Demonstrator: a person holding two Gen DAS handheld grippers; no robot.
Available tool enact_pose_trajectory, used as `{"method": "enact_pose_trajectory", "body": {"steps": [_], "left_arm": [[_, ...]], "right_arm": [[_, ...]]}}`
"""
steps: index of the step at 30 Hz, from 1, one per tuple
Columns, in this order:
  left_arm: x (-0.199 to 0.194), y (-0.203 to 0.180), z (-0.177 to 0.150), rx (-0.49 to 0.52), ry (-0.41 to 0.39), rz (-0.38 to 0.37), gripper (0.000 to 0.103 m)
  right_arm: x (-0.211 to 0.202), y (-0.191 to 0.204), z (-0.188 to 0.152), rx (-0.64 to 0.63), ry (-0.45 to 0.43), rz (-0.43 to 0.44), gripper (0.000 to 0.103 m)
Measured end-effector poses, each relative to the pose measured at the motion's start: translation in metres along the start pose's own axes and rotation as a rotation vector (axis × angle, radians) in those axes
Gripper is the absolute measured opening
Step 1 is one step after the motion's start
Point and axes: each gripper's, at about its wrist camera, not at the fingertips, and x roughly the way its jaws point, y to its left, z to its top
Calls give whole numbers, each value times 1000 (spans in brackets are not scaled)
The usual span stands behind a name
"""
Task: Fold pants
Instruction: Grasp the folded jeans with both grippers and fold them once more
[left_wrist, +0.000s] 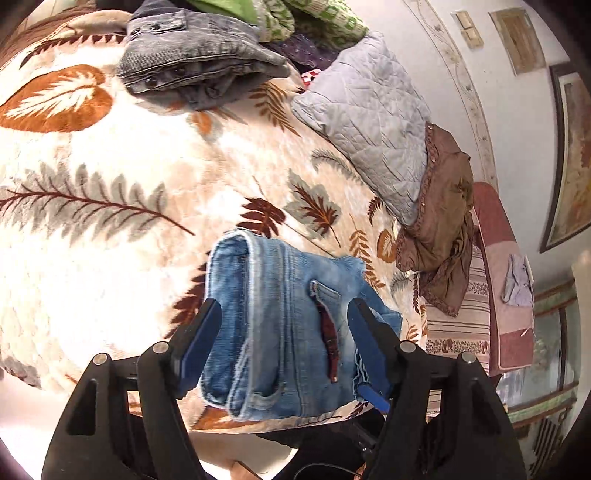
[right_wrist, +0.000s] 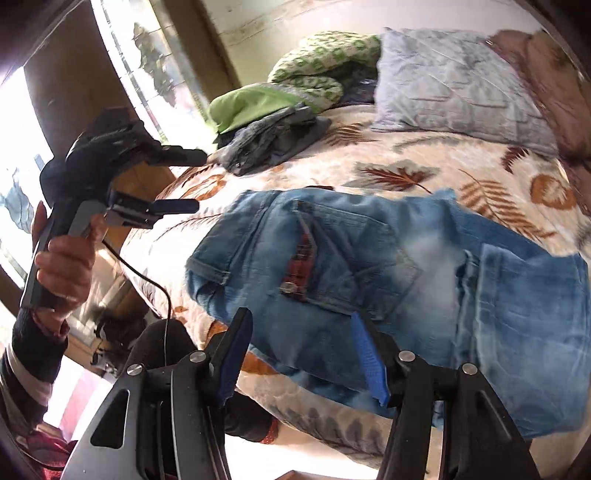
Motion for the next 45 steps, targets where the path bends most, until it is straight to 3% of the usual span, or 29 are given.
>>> {"method": "enact_pose_trajectory", "body": {"steps": [9,15,20,22,25,27,28,29,36,40,45], "left_arm": [[55,47,24,-106,177,-61,74],[80,61,43,-183,204,-121,78],[88,54,49,-146,224,-122,85],[90,54,49,-148,226,-137,86],[96,45,48,-95,246,-146,82],[102,37,43,-58,270,-131,52],[107,36,39,-61,294,-139,25],[111,37,35,-86,298,-146,21],[81,12,23,-100,185,-191,18],[65,-35,17,-12,153,-183,18],[78,-118,4,160,169,-160,19]], "right_arm": [[62,95,-17,-430,33,-165,70],[95,119,-32,-584,43,-289,72],[123,129,-36,-691,27,-403,72],[126,129,-35,-707,8,-407,70],[120,123,-28,-677,6,-367,52],[113,122,-25,-675,-19,-363,37],[109,121,-22,-673,-33,-363,34],[105,119,-20,-661,-42,-360,31],[66,100,-3,-526,-106,-306,27],[26,84,4,-411,-177,-275,27],[-31,24,6,-163,-263,-225,27]]}}
